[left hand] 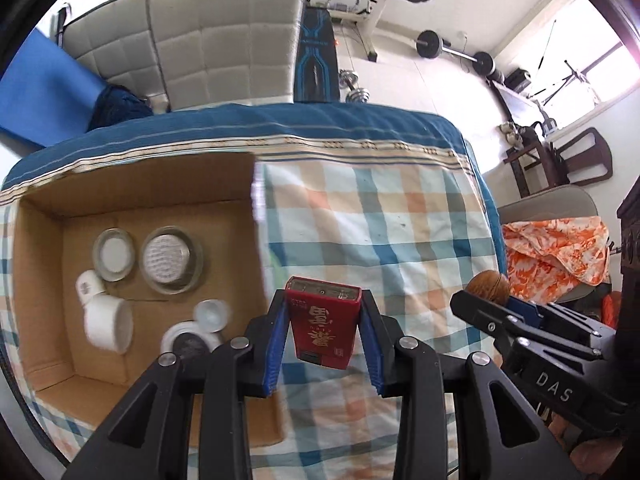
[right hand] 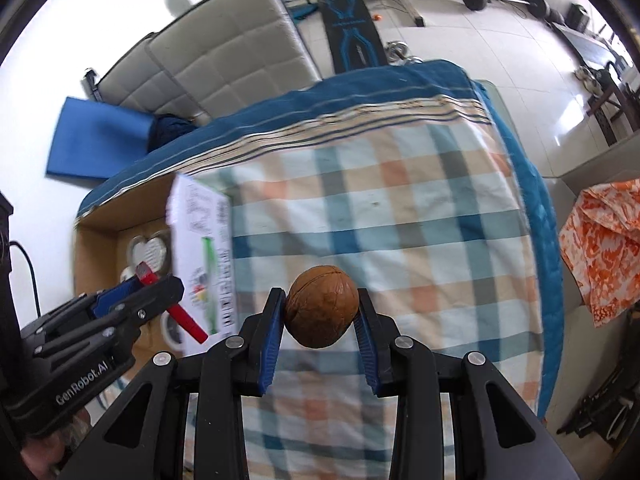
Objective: Organize rigid objects
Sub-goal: 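Carry the red packet and brown nut over the box and lower them, then open both tools to release the items and lift away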
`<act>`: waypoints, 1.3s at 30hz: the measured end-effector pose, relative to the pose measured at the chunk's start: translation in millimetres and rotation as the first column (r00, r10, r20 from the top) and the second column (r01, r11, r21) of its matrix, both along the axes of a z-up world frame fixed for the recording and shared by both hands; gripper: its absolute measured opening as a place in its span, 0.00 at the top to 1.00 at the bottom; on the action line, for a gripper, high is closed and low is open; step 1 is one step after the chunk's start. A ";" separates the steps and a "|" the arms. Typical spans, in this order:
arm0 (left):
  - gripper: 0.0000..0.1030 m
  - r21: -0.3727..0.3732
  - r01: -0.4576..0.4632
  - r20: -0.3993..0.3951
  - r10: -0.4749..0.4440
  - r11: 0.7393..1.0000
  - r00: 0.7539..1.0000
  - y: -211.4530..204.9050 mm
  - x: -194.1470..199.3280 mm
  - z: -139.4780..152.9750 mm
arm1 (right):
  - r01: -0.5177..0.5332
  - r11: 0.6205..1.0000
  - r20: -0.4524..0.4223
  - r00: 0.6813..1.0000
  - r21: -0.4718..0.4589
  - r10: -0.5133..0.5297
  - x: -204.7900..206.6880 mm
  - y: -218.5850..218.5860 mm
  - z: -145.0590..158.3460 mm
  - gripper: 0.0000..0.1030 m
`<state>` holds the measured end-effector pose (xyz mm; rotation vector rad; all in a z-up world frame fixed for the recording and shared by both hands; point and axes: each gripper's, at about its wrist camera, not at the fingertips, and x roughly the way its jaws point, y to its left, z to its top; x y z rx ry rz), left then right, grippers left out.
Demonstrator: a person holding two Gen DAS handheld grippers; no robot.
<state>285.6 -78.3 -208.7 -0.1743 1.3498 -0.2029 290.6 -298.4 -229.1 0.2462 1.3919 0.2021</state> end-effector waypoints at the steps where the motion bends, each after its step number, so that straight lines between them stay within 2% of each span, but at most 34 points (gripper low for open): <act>1: 0.70 -0.004 -0.012 0.008 0.012 1.000 1.000 15.4 -4.4 6.5 | -0.018 1.000 0.006 1.000 0.016 0.018 -4.6 15.5 5.7 0.65; 6: 0.70 0.009 -0.060 0.032 0.060 0.998 0.998 73.1 -22.2 20.0 | -0.093 0.994 0.024 0.996 0.065 0.092 -21.2 81.4 21.6 0.65; 11: 0.70 0.065 -0.107 0.030 0.106 0.992 0.994 144.4 -40.4 20.2 | -0.166 0.980 0.003 0.986 0.109 0.167 -32.6 154.4 13.6 0.65; 15: 0.70 0.104 -0.145 -0.021 0.148 0.984 0.989 191.8 -47.7 -7.6 | -0.215 0.970 -0.021 0.976 0.110 0.219 -36.9 207.2 -7.1 0.65; 19: 0.70 0.121 -0.147 -0.103 0.159 0.982 0.982 225.6 -52.6 -46.0 | -0.230 0.967 -0.076 0.968 0.107 0.239 -32.9 243.8 -44.0 0.65; 26: 0.73 0.147 -0.112 -0.231 0.144 0.983 0.962 242.8 -50.8 -117.5 | -0.220 0.974 -0.132 0.965 0.064 0.226 -19.8 270.6 -91.8 0.64; 29: 0.73 0.157 -0.108 -0.250 0.145 0.982 0.957 246.1 -48.1 -135.4 | -0.211 0.976 -0.147 0.965 0.048 0.216 -13.7 277.5 -105.9 0.64; 35: 0.70 0.154 -0.119 -0.298 0.160 0.981 0.941 255.1 -41.4 -158.4 | -0.212 0.977 -0.178 0.961 0.018 0.211 -3.7 295.0 -130.2 0.64; 39: 0.70 0.138 -0.139 -0.316 0.176 0.981 0.932 260.5 -40.0 -158.6 | -0.208 0.978 -0.197 0.958 0.017 0.207 -0.9 300.8 -143.0 0.64</act>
